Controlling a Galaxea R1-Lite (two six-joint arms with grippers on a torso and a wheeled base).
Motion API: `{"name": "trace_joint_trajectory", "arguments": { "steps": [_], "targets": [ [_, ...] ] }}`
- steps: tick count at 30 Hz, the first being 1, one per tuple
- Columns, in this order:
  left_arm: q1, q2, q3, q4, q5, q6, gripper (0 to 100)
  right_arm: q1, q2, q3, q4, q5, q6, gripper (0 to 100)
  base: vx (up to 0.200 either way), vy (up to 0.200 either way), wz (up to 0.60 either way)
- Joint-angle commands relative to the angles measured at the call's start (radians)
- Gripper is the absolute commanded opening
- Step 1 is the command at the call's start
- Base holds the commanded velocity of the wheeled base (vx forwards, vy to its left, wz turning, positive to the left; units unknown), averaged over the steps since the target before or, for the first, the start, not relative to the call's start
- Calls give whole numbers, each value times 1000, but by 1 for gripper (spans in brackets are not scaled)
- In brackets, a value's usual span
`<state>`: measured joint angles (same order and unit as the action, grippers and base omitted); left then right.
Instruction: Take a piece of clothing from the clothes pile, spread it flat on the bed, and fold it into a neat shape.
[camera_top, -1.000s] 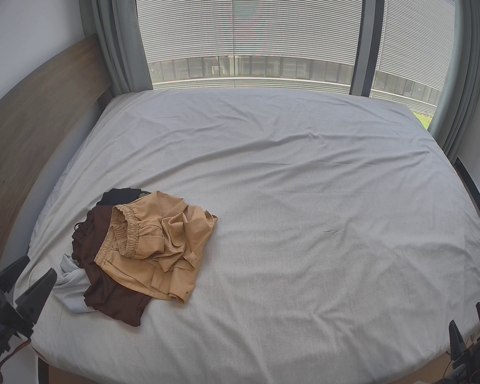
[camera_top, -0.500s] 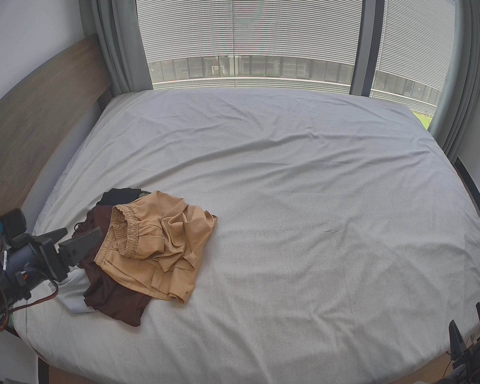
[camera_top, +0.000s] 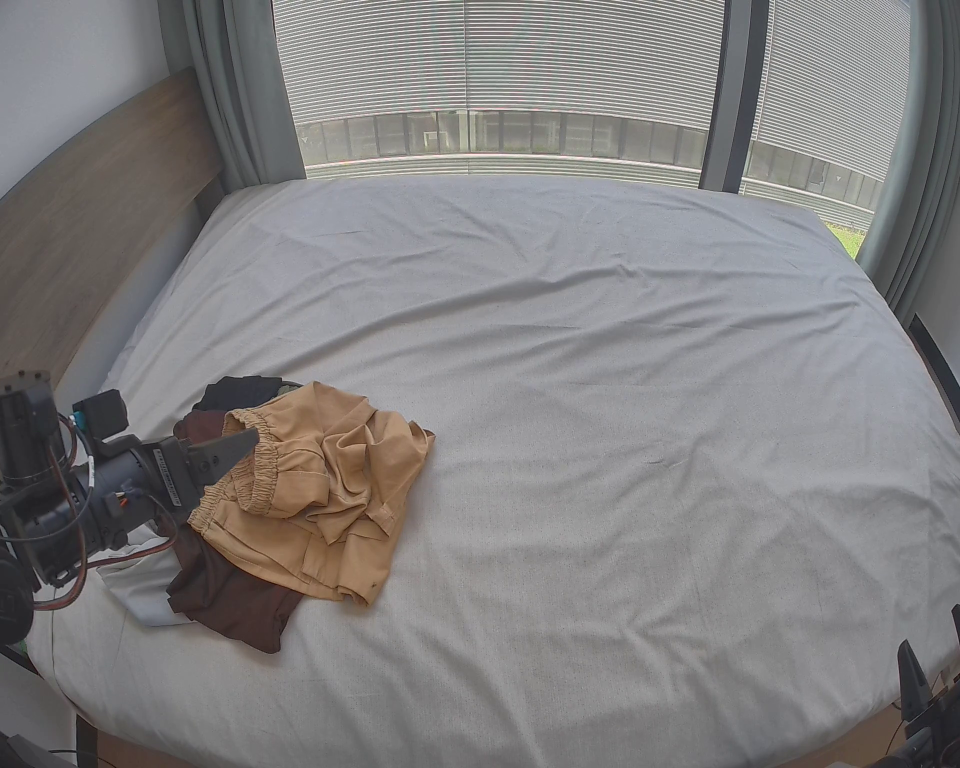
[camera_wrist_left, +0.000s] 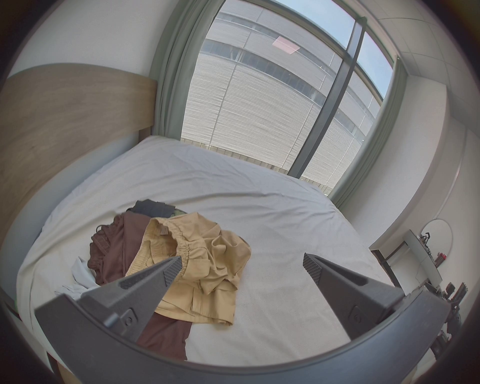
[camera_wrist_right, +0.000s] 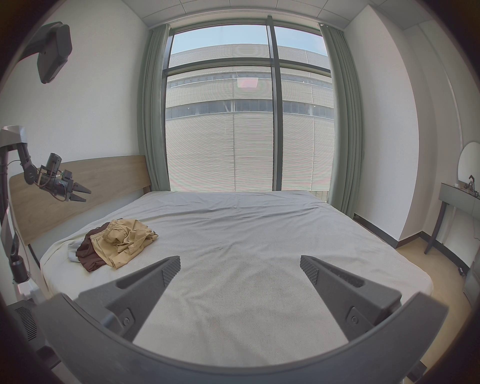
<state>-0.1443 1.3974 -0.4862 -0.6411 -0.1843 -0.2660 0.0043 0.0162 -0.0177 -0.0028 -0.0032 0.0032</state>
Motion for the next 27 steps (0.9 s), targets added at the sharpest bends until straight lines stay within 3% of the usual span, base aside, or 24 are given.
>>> {"name": "trace_joint_trajectory", "arguments": {
  "steps": [1,6,12,27],
  "targets": [
    [32,140,-2,-42,-18,-10,100,0,-16,18,0,0,0,100,0,0,0],
    [43,190,-9,-74,-23,-12,100,0,-16,18,0,0,0,100,0,0,0],
    [104,316,-26,-219,-57,-13,100,0,-16,18,0,0,0,100,0,0,0],
    [130,466,-130,-235,-101,-84,100,0,-16,18,0,0,0,100,0,0,0]
  ]
}}
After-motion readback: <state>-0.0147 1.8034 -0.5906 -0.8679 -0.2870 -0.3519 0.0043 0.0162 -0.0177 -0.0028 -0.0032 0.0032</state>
